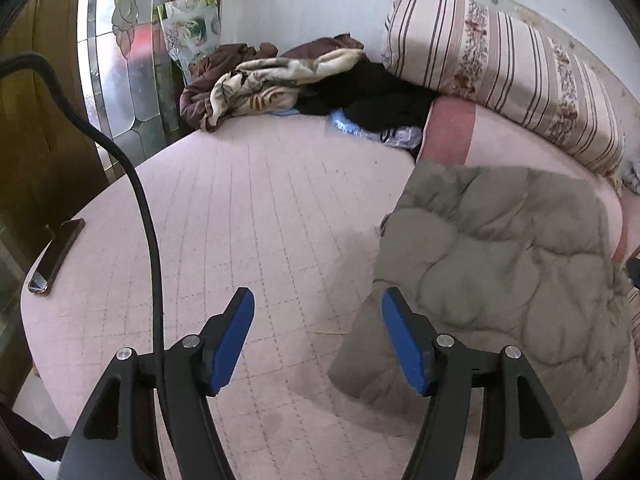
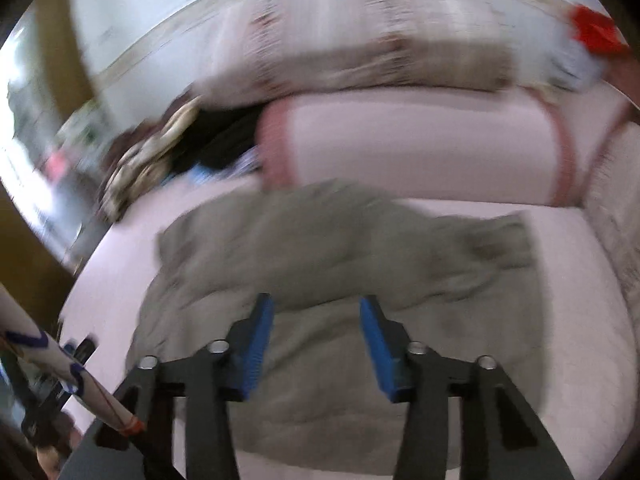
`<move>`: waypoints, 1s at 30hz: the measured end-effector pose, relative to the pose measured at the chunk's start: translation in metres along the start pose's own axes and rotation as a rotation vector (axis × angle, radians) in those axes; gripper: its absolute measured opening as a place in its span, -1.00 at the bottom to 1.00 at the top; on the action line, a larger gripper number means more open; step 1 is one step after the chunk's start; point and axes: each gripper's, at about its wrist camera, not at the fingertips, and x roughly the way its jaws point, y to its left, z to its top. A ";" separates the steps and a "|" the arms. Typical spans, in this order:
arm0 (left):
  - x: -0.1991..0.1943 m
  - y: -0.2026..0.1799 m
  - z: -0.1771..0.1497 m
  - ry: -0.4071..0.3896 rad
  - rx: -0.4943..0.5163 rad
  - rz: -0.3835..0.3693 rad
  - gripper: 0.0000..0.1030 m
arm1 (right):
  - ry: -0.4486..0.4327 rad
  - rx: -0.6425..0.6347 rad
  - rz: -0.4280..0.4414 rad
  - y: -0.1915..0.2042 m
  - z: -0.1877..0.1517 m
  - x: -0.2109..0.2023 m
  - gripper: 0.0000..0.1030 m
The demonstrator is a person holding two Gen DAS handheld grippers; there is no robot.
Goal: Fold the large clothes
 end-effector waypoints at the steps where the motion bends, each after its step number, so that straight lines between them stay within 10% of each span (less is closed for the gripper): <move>1: 0.006 0.003 -0.002 0.006 0.006 0.009 0.27 | 0.013 -0.041 -0.017 0.018 -0.002 0.016 -0.07; 12: 0.043 0.018 0.009 0.119 -0.042 -0.023 0.27 | 0.117 0.004 -0.441 -0.012 0.036 0.193 -0.16; 20: 0.056 0.025 0.016 0.148 -0.088 -0.019 0.27 | 0.143 -0.009 -0.629 -0.038 0.060 0.244 -0.03; 26: 0.050 0.028 0.015 0.135 -0.104 -0.017 0.27 | -0.010 -0.047 -0.397 0.001 0.084 0.183 -0.07; 30: 0.047 0.030 0.015 0.126 -0.117 -0.006 0.27 | 0.115 -0.020 -0.221 0.023 0.093 0.210 0.10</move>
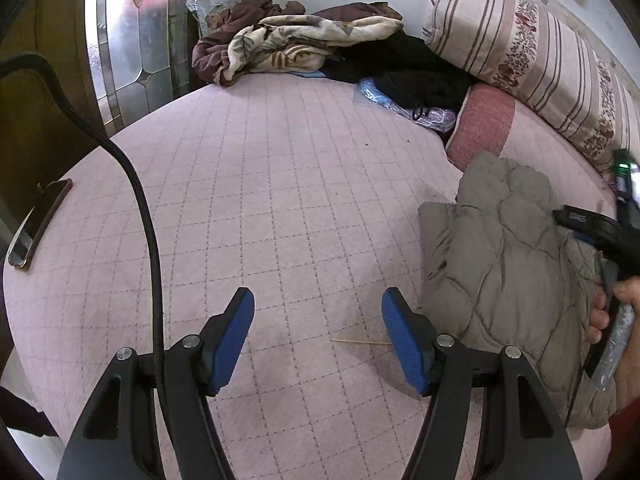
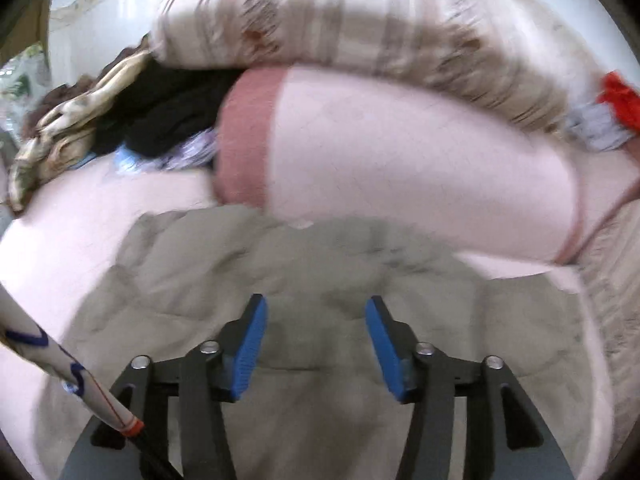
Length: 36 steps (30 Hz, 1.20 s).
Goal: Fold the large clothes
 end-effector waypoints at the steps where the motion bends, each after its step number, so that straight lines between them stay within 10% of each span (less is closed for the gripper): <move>1: 0.001 0.000 0.000 0.002 -0.001 0.000 0.27 | 0.056 -0.008 0.033 0.007 0.000 0.014 0.09; 8: 0.004 -0.012 0.000 -0.017 0.048 0.023 0.27 | 0.082 -0.212 -0.002 0.076 -0.023 0.037 0.09; 17: -0.003 -0.019 -0.004 -0.043 0.065 0.031 0.27 | -0.086 -0.075 0.134 0.062 -0.021 -0.039 0.09; 24: 0.001 -0.026 -0.007 -0.049 0.093 0.047 0.27 | 0.084 -0.148 0.136 0.098 -0.046 0.017 0.18; 27: 0.003 -0.027 -0.007 -0.038 0.096 0.039 0.27 | 0.033 -0.064 0.191 0.071 -0.033 -0.016 0.15; 31: 0.000 -0.029 -0.008 -0.041 0.111 0.030 0.27 | -0.049 -0.033 0.048 0.007 -0.022 -0.040 0.23; 36: 0.004 -0.033 -0.004 -0.026 0.133 0.010 0.27 | 0.126 0.141 -0.183 -0.111 -0.039 -0.010 0.25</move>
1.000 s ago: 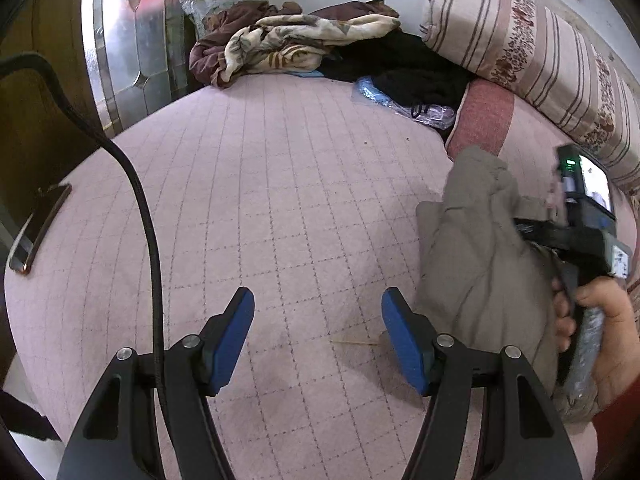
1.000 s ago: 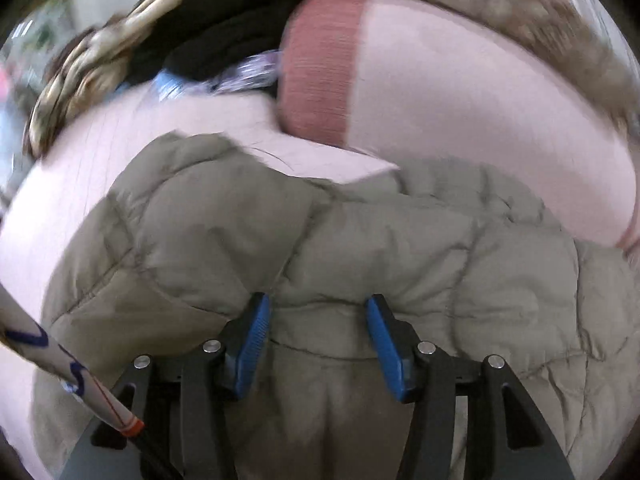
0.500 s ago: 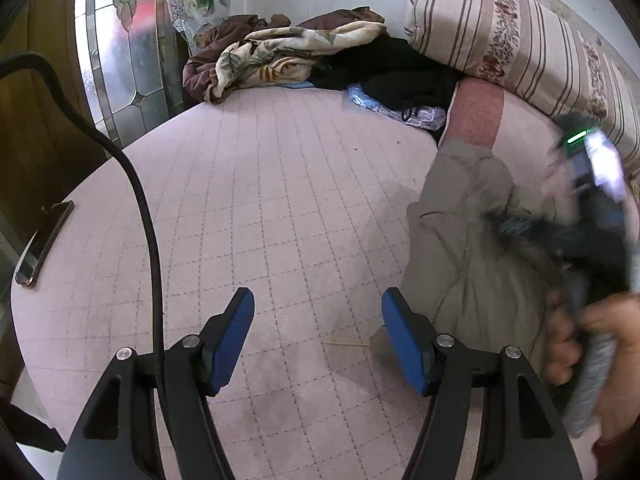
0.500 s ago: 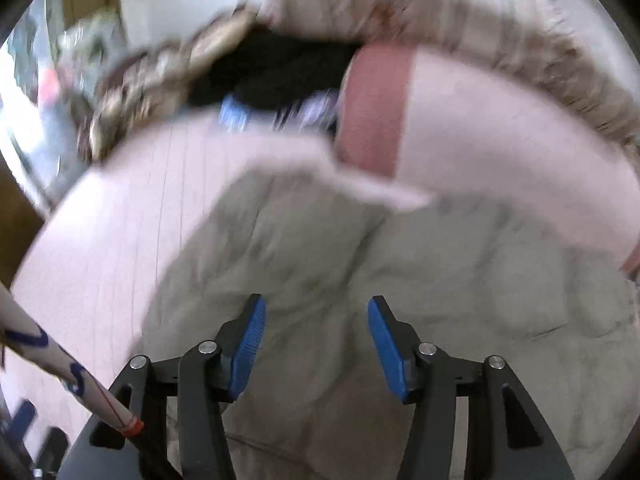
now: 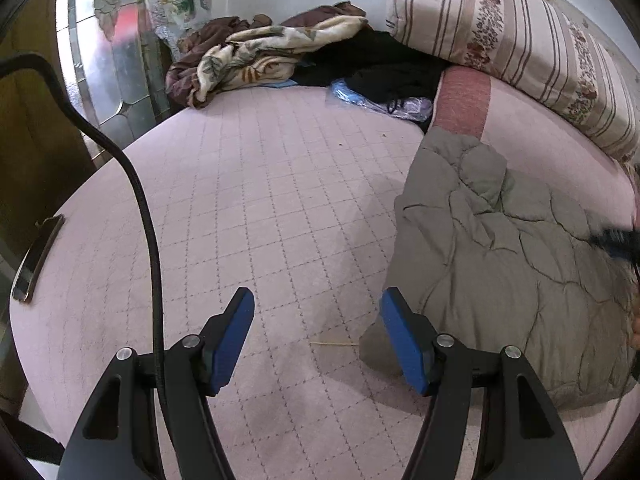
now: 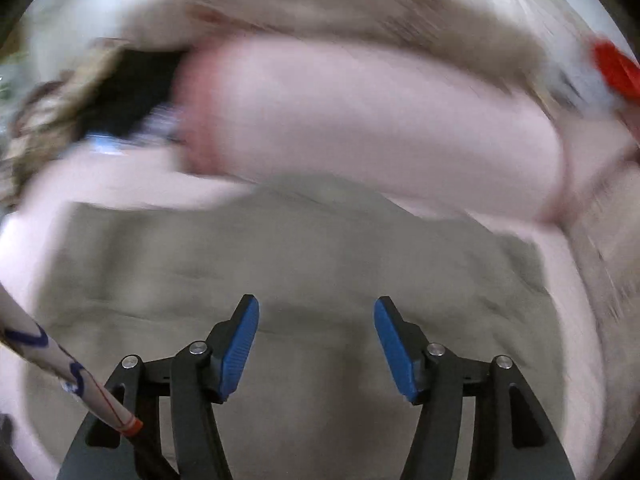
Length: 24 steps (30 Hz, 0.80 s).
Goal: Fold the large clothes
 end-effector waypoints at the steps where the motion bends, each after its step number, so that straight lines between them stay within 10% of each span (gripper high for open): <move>1: 0.002 0.000 0.003 0.005 -0.004 -0.014 0.27 | -0.004 0.052 -0.005 -0.024 -0.003 0.000 0.25; 4: 0.008 0.001 0.013 0.017 -0.007 -0.058 0.27 | -0.081 0.151 0.029 -0.091 -0.027 -0.028 0.29; 8: 0.023 -0.001 0.023 0.067 -0.004 -0.189 0.35 | -0.122 0.243 0.082 -0.169 -0.073 -0.054 0.83; 14: 0.073 -0.005 0.023 0.242 -0.064 -0.454 0.41 | 0.008 0.368 0.234 -0.251 -0.116 -0.017 0.89; 24: 0.134 -0.034 0.017 0.332 -0.076 -0.661 0.85 | 0.206 0.476 0.793 -0.219 -0.114 0.091 1.00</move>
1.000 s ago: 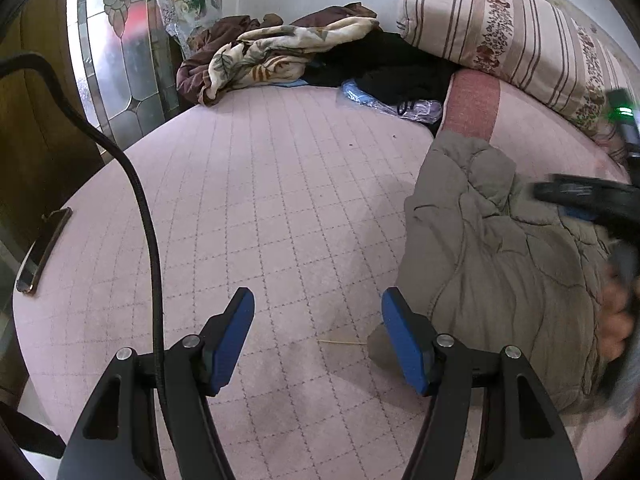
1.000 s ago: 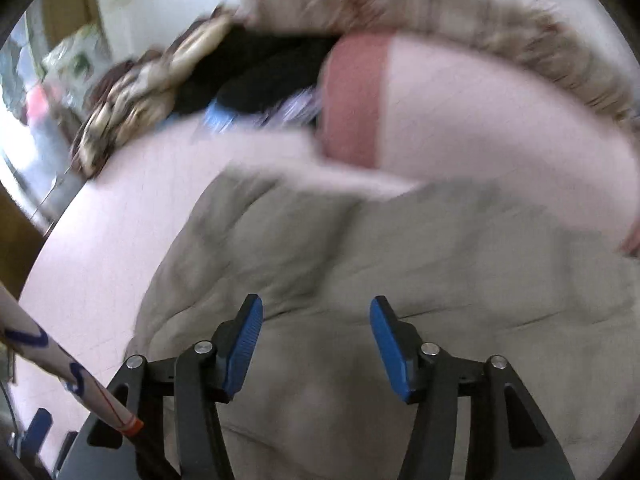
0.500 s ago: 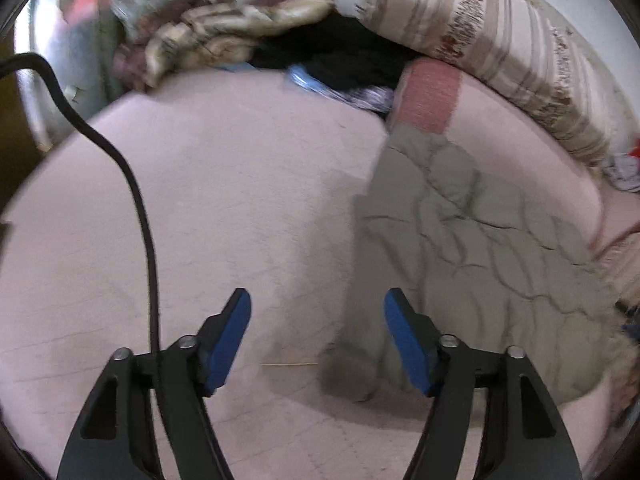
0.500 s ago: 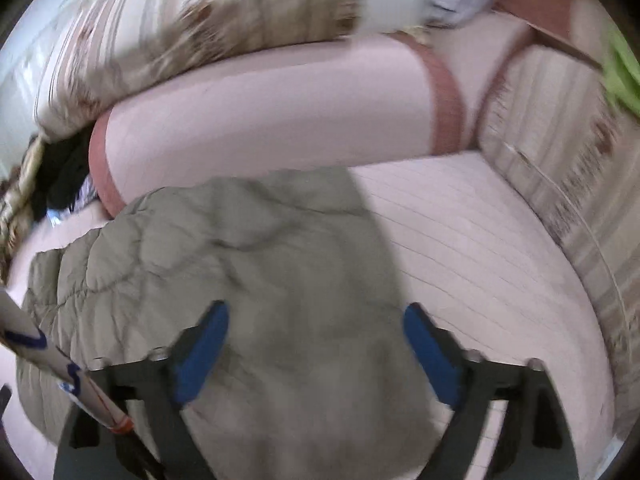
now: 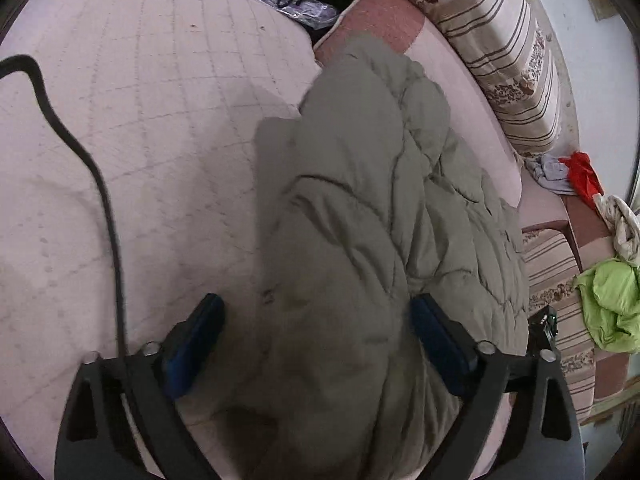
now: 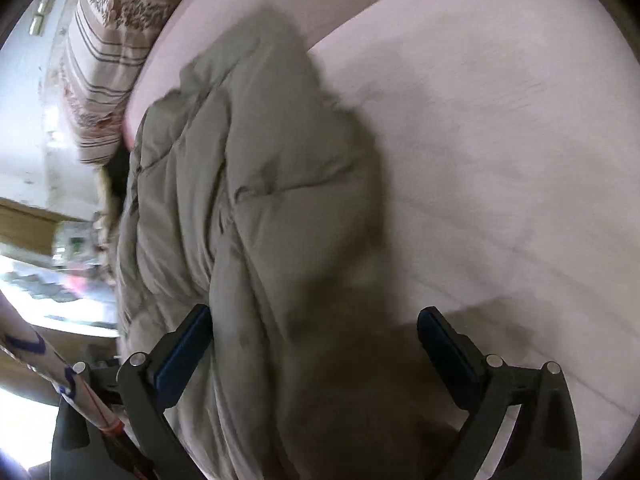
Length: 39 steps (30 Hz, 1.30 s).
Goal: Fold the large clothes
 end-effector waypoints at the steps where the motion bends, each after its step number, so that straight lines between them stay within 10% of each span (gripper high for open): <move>1: 0.005 -0.009 -0.002 0.012 0.024 -0.014 0.85 | -0.021 0.006 0.016 0.002 0.002 0.005 1.00; 6: -0.009 -0.036 -0.008 0.026 0.037 -0.014 0.06 | -0.050 -0.005 0.050 0.014 -0.006 -0.005 0.19; 9: -0.030 -0.047 -0.014 0.017 0.046 -0.026 -0.01 | -0.055 -0.028 0.113 0.013 -0.029 -0.037 -0.06; 13: -0.038 -0.058 -0.036 0.043 0.085 0.048 0.04 | -0.050 -0.022 0.094 -0.001 -0.059 -0.049 0.00; 15: -0.033 -0.056 -0.037 0.024 0.081 0.117 0.20 | -0.078 0.009 0.017 -0.007 -0.058 -0.048 0.42; 21: -0.073 -0.055 -0.042 -0.088 0.034 0.170 0.20 | -0.402 -0.040 -0.288 0.043 -0.063 -0.086 0.66; 28: -0.133 -0.082 -0.074 -0.261 0.166 0.543 0.20 | -0.654 -0.345 -0.538 0.128 -0.142 -0.125 0.65; 32: -0.160 -0.099 -0.107 -0.299 0.209 0.607 0.20 | -0.587 -0.484 -0.477 0.156 -0.171 -0.098 0.63; 39: -0.209 -0.165 -0.171 -0.537 0.288 0.740 0.48 | -0.438 -0.352 -0.510 0.108 -0.160 -0.056 0.47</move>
